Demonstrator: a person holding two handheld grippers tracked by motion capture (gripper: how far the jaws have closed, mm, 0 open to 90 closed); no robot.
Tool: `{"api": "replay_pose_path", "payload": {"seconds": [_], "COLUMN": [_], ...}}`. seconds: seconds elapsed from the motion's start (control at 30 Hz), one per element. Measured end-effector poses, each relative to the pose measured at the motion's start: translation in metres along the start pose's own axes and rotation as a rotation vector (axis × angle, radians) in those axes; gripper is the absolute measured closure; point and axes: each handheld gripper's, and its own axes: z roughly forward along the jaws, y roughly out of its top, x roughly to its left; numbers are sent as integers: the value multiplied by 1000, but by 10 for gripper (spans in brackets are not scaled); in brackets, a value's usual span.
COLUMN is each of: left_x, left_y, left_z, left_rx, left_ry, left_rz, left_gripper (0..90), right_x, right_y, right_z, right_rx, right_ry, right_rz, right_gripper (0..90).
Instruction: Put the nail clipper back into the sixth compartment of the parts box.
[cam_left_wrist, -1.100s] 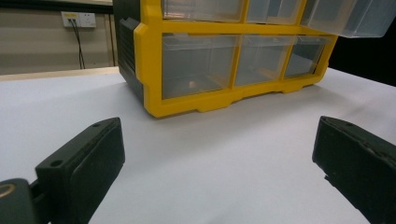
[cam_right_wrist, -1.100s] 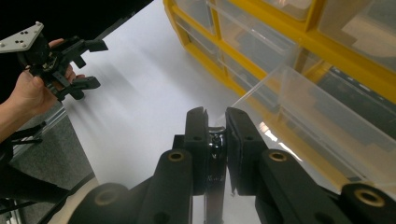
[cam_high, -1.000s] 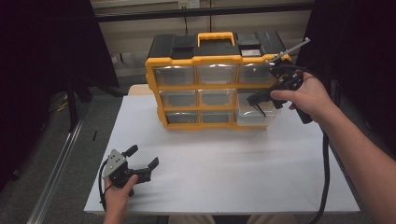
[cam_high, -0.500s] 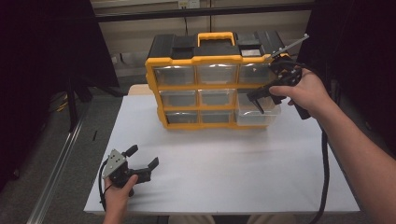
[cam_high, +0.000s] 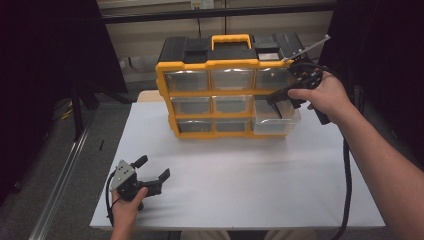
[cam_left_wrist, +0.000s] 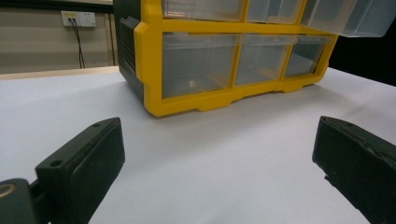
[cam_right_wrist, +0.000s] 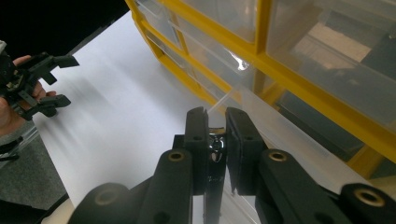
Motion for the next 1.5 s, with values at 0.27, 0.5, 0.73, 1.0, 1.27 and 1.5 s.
{"api": "replay_pose_path", "payload": {"seconds": [0.27, 0.5, 0.73, 1.0, 1.27, 1.5], "left_x": [1, 1, 1, 1, 1, 1], "left_y": [0, -1, -1, -2, -1, -2], "left_z": [0, 1, 2, 1, 0, 0], "left_rx": [5, 4, 3, 17, 13, 17], "left_ry": [-1, -2, -2, -6, -6, 6], "left_rz": [3, 4, 6, 18, 17, 21], "left_gripper": [24, 24, 24, 24, 24, 24], "right_x": [-10, -19, -25, -25, -15, -11], "right_y": [2, 4, -3, -18, -35, -60], "right_z": [7, 18, 24, 20, 6, -4], "right_rx": [-6, 2, -28, -95, -222, -297], "right_ry": [-19, -42, -34, 20, 55, 75], "right_rz": [-10, -24, -50, -21, -70, -95], "right_gripper": [800, 803, 795, 607, 395, 311]}}
